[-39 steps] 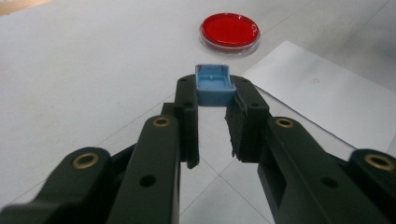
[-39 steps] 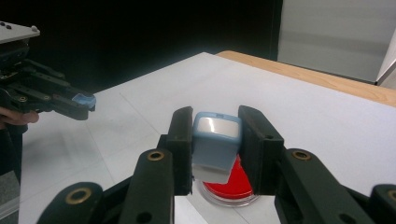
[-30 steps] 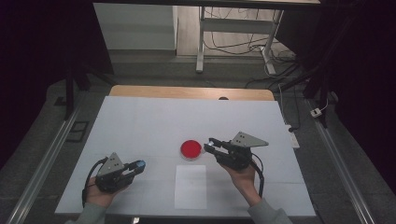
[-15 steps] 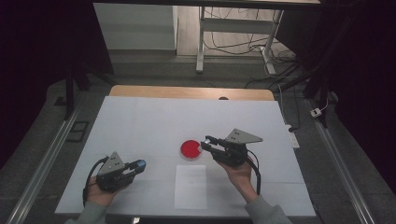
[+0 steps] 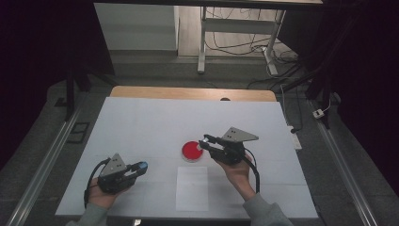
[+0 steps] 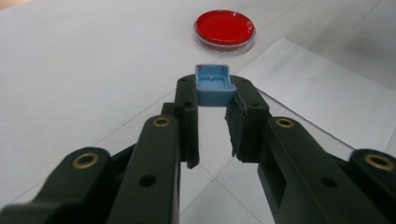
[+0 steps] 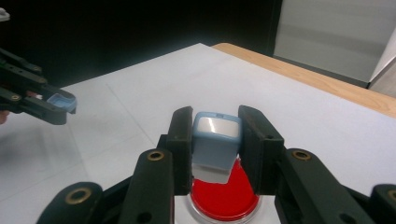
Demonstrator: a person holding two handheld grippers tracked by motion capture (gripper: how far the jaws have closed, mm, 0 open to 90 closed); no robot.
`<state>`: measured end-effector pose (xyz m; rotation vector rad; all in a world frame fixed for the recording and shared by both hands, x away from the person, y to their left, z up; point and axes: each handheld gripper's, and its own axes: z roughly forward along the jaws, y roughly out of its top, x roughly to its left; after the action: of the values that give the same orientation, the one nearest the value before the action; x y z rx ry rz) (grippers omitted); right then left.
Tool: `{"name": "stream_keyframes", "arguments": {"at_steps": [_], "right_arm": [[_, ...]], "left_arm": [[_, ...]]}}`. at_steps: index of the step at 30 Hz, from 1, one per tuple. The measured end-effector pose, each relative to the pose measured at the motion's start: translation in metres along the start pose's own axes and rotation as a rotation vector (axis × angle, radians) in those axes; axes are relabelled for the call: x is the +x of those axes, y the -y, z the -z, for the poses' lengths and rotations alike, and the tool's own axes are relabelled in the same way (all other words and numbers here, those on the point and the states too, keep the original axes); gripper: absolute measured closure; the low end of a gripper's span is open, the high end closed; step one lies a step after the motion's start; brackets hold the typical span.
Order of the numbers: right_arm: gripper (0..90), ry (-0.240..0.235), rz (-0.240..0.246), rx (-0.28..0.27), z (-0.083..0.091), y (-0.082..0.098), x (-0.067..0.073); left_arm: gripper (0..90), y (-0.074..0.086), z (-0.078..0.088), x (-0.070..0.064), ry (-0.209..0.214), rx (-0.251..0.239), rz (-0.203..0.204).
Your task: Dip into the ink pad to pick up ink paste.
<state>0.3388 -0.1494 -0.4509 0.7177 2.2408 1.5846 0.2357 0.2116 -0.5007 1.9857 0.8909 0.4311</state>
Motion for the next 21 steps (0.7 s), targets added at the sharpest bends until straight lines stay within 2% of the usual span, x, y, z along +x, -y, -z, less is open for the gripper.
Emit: {"name": "stream_keyframes", "arguments": {"at_steps": [6, 11, 21], "right_arm": [[66.6, 0.019, 0.002, 0.006, -0.004, 0.0, -0.002], [66.6, 0.007, -0.017, 0.007, -0.009, 0.0, -0.005], [66.6, 0.006, 0.009, 0.022, -0.023, -0.002, -0.007]], "left_arm": [[74.5, -0.001, -0.001, -0.001, 0.004, 0.002, -0.004], [74.5, 0.0, -0.001, 0.0, 0.005, 0.002, 0.0], [74.5, 0.0, -0.002, 0.001, 0.001, 0.003, 0.001]]}}
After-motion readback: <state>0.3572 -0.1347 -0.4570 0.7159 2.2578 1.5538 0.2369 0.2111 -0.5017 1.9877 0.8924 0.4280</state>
